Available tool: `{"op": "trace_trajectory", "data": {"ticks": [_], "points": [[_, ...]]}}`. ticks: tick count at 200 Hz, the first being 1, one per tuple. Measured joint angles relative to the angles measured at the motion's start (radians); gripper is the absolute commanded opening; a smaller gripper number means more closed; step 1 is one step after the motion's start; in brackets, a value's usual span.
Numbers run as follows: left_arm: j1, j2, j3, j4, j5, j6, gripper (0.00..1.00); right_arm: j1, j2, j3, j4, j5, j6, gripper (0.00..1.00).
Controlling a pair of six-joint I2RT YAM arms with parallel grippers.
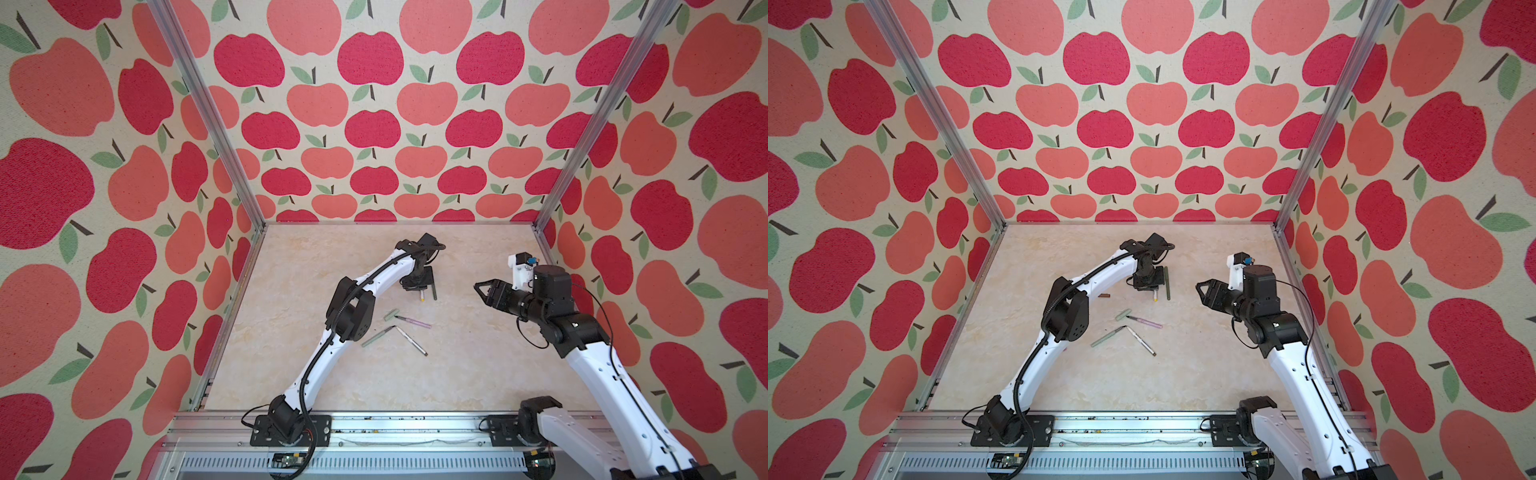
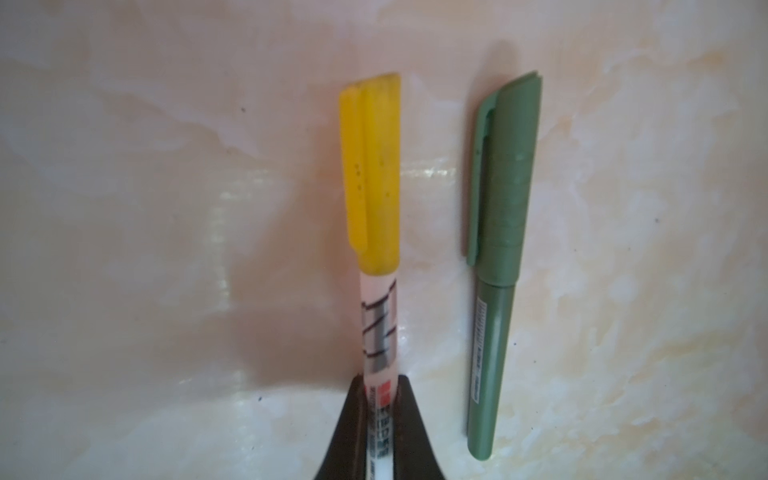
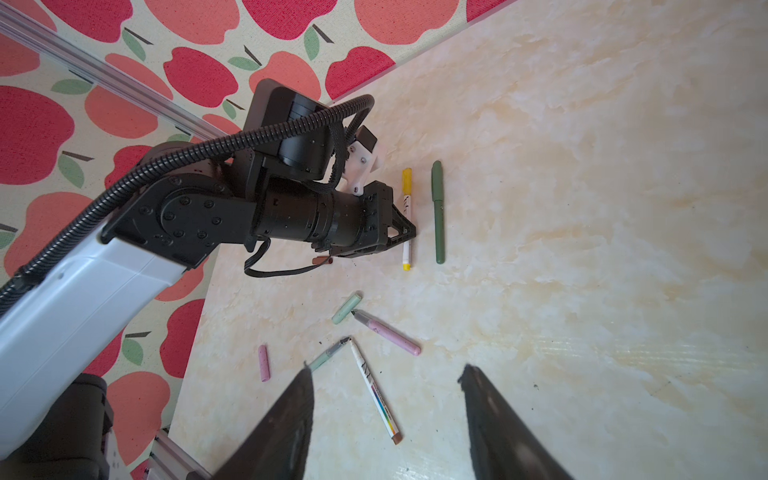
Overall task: Insert the pens into the pen caps
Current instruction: 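Lower the capped white marker beside the green pen with the left gripper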
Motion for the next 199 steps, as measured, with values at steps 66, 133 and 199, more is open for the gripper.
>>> {"op": "trace_trajectory", "data": {"ticks": [66, 133, 199], "points": [[0.001, 0.002, 0.002, -0.013, 0.000, 0.000, 0.12, -0.007, 0.000, 0.000, 0.015, -0.005, 0.000, 0.59], [0.001, 0.005, 0.009, -0.020, 0.001, 0.000, 0.16, -0.010, 0.000, -0.013, 0.017, -0.008, 0.000, 0.59], [0.001, 0.009, 0.015, -0.021, 0.002, 0.000, 0.18, -0.022, 0.000, -0.017, 0.025, -0.023, 0.000, 0.60]]}}
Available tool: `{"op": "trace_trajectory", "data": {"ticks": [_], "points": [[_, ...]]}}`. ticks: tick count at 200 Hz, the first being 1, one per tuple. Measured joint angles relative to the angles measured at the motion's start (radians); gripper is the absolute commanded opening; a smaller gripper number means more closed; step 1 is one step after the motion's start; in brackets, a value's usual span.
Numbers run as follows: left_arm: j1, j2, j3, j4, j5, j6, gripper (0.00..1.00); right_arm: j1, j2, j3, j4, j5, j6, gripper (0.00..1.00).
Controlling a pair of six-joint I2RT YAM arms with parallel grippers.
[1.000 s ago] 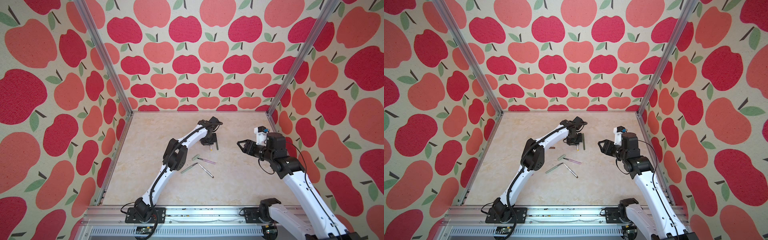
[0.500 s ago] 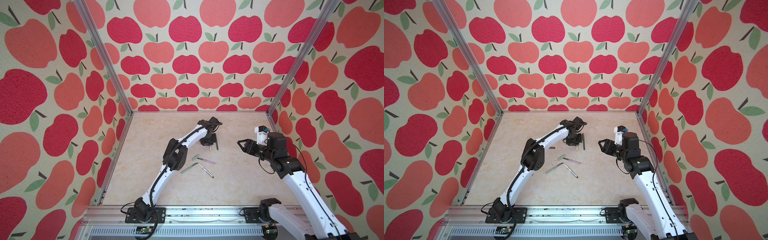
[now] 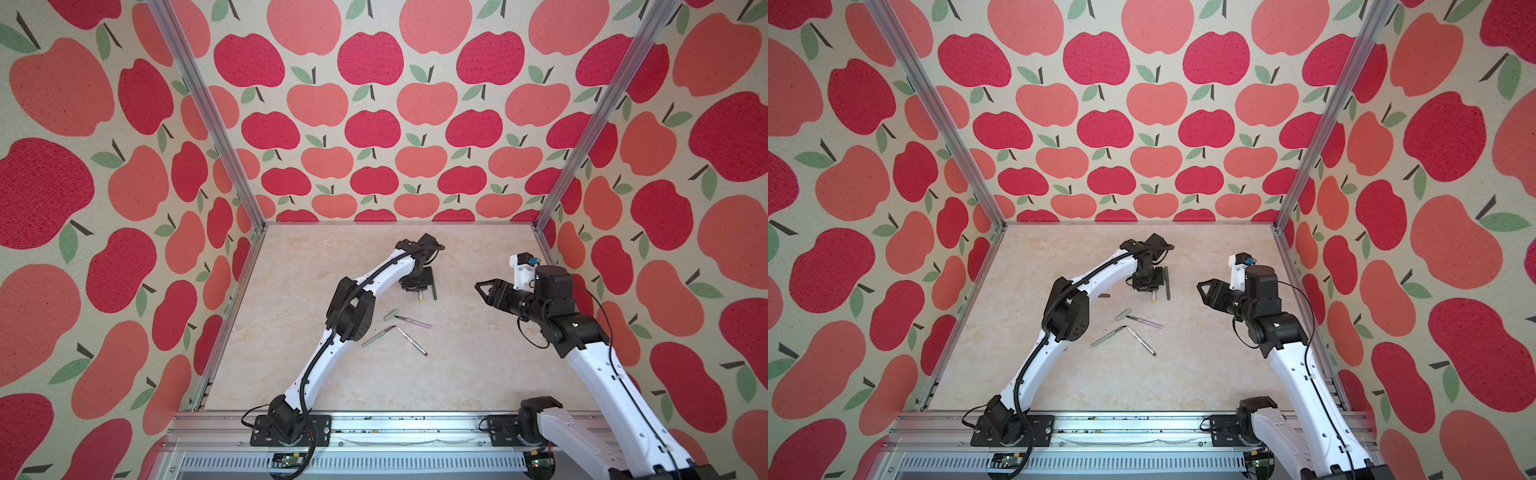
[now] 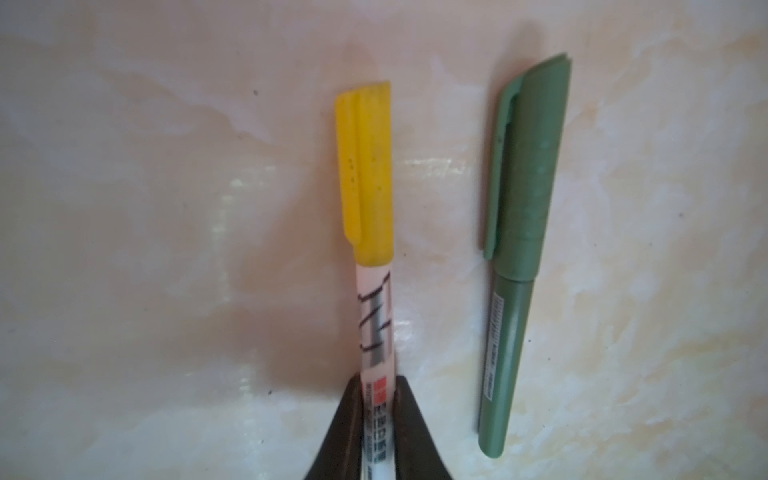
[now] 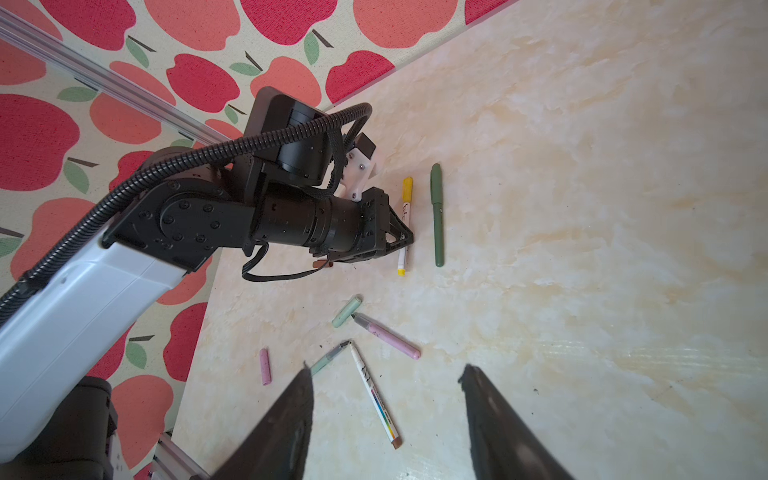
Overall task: Insert the pens into the pen caps
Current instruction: 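Lower the capped white marker beside the green pen with the left gripper, then open the left gripper and raise both arms away from the pens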
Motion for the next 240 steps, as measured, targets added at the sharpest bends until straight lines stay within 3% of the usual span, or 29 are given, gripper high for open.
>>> {"op": "trace_trajectory", "data": {"ticks": [63, 160, 201, 240], "points": [[0.000, 0.003, 0.008, -0.002, 0.000, 0.000, 0.19, -0.005, 0.002, -0.004, 0.019, -0.011, 0.000, 0.60], [-0.002, -0.020, 0.021, 0.002, -0.014, 0.037, 0.37, -0.007, 0.012, -0.010, 0.029, -0.051, 0.000, 0.62], [-0.002, -0.140, 0.021, 0.004, -0.054, 0.062, 0.39, -0.007, -0.001, -0.017, 0.035, -0.072, 0.000, 0.62], [-0.010, -0.355, -0.022, 0.061, -0.119, 0.114, 0.46, -0.005, -0.014, -0.017, 0.031, -0.089, -0.001, 0.62]]}}
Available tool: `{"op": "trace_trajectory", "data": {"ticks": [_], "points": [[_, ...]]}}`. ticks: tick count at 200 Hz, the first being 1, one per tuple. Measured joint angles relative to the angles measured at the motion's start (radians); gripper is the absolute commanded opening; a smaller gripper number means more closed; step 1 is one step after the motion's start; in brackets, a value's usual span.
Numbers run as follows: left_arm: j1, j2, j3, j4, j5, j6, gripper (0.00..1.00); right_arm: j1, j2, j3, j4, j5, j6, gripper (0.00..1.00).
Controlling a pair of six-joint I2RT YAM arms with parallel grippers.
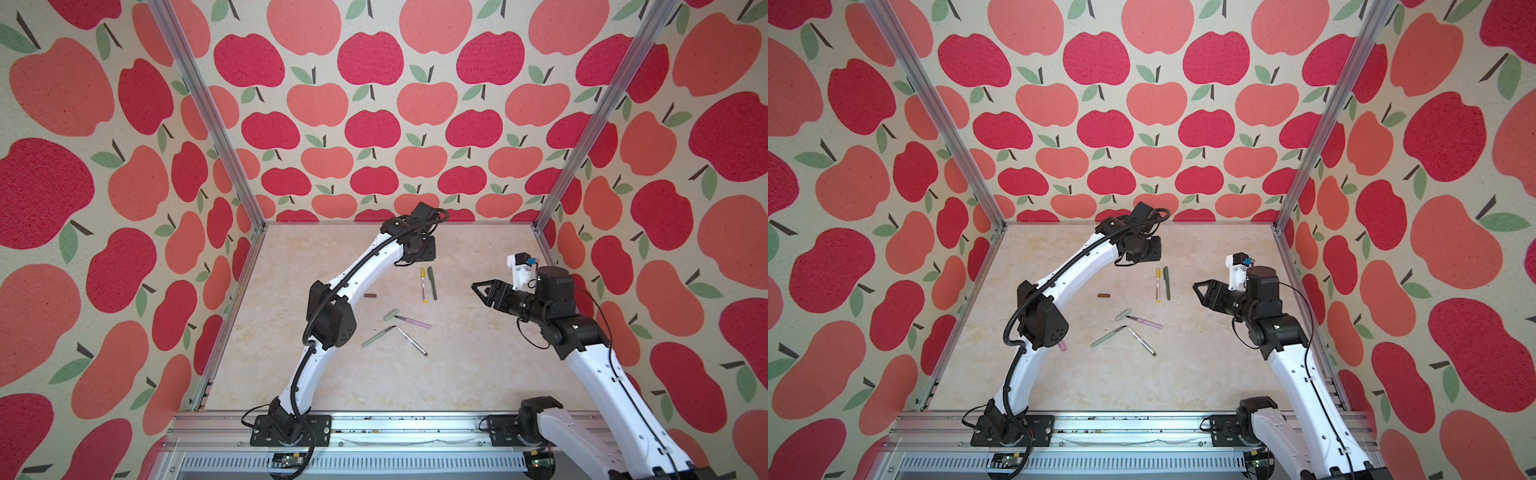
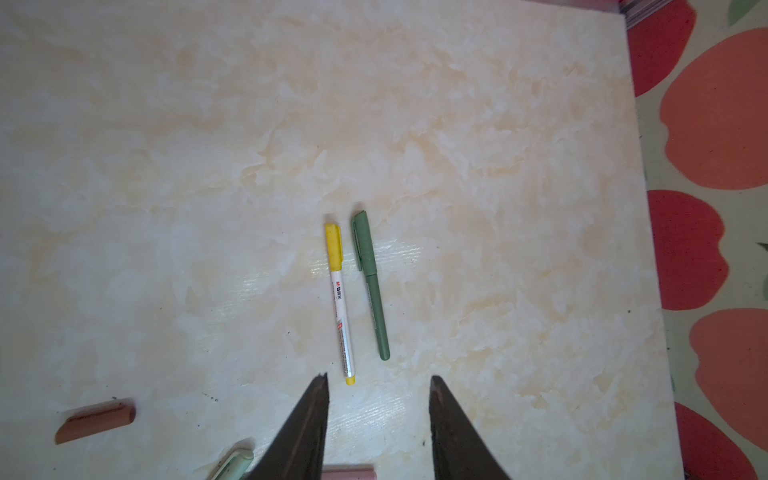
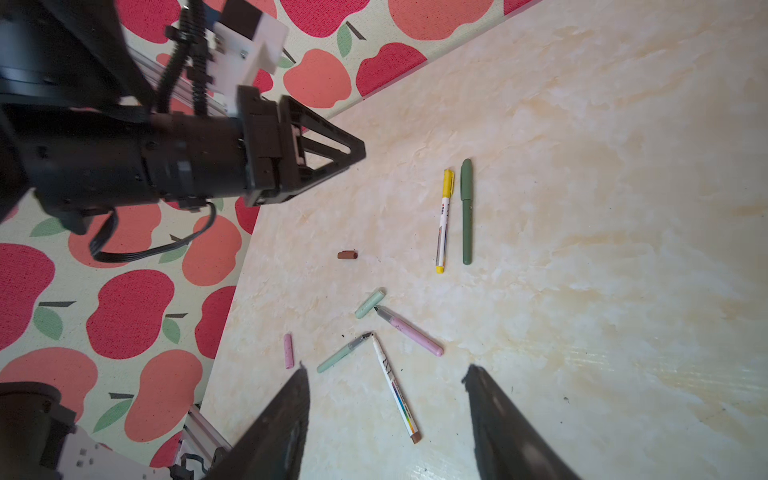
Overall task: Insert the pens into the pen caps
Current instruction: 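Open the left gripper and raise both arms away from the pens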
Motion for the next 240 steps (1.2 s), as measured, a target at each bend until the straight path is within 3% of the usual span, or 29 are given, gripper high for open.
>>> {"op": "trace_trajectory", "data": {"ticks": [21, 46, 74, 124, 164, 218, 240], "points": [[-0.006, -0.186, -0.143, 0.081, -0.040, 0.034, 0.55, 0.016, 0.000, 0.001, -0.031, 0.001, -0.005, 0.63], [-0.011, -0.449, -0.424, 0.218, -0.090, 0.068, 0.68, 0.069, 0.004, 0.027, -0.096, 0.013, -0.027, 0.63], [0.004, -0.704, -0.732, 0.340, -0.128, 0.079, 0.74, 0.143, 0.018, 0.070, -0.163, 0.040, -0.058, 0.63], [0.171, -1.033, -1.107, 0.416, -0.092, 0.040, 0.82, 0.283, 0.087, 0.138, -0.269, 0.114, -0.117, 0.63], [0.335, -1.184, -1.289, 0.467, 0.027, 0.008, 0.85, 0.419, 0.254, 0.240, -0.310, 0.188, -0.156, 0.63], [0.594, -1.231, -1.460, 0.500, 0.283, -0.042, 0.85, 0.572, 0.581, 0.442, -0.319, 0.259, -0.191, 0.63], [0.650, -1.242, -1.501, 0.490, 0.364, -0.059, 0.85, 0.609, 0.703, 0.507, -0.317, 0.272, -0.177, 0.63]]}}
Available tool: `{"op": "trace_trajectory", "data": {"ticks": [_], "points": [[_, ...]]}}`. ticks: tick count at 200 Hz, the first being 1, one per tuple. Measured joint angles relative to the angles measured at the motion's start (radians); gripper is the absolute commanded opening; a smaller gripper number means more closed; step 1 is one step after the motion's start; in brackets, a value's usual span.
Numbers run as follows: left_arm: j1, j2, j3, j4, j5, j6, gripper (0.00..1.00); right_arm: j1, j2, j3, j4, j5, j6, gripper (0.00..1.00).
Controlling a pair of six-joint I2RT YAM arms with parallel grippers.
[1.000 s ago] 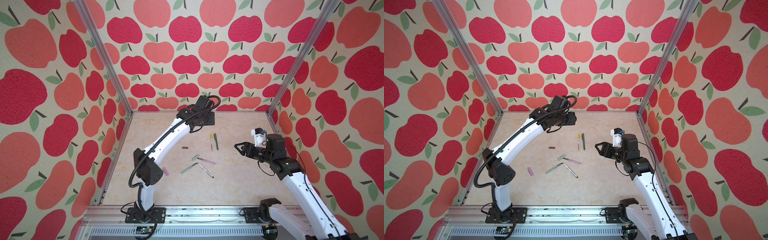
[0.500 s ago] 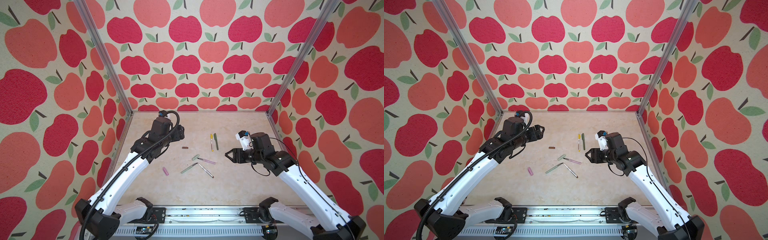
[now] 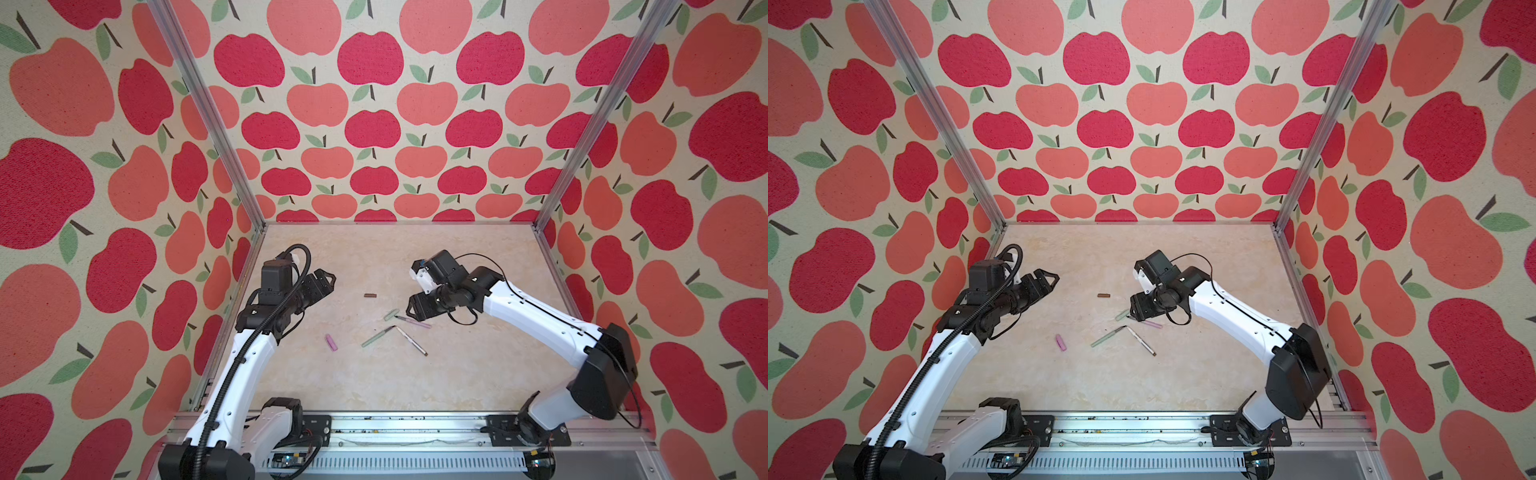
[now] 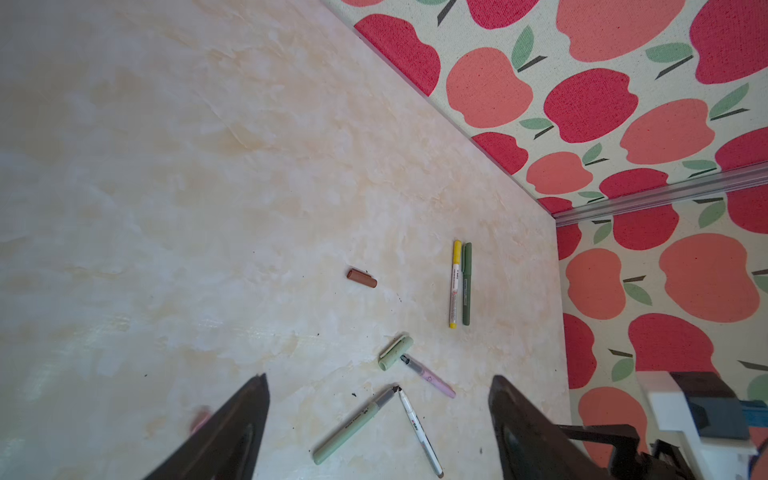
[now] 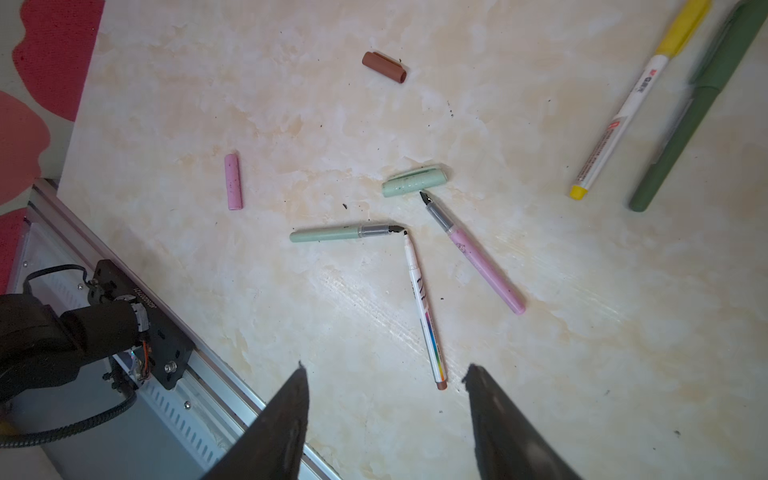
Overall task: Insert the pens into the pen caps
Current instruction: 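Open the left gripper and raise both arms away from the pens, then grasp the white black-tipped marker with the left gripper and lift it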
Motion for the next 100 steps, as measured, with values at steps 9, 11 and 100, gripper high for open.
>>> {"op": "trace_trajectory", "data": {"ticks": [9, 11, 100], "points": [[0.011, -0.005, -0.010, -0.009, 0.021, 0.000, 0.86, 0.015, 0.050, 0.029, -0.001, 0.003, 0.005, 0.62], [0.011, -0.005, -0.012, -0.011, 0.022, 0.000, 0.87, 0.018, 0.059, 0.035, -0.001, 0.003, 0.006, 0.62], [-0.078, -0.128, -0.105, -0.051, 0.026, -0.004, 0.92, 0.147, 0.318, 0.103, -0.059, 0.114, 0.018, 0.55]]}}
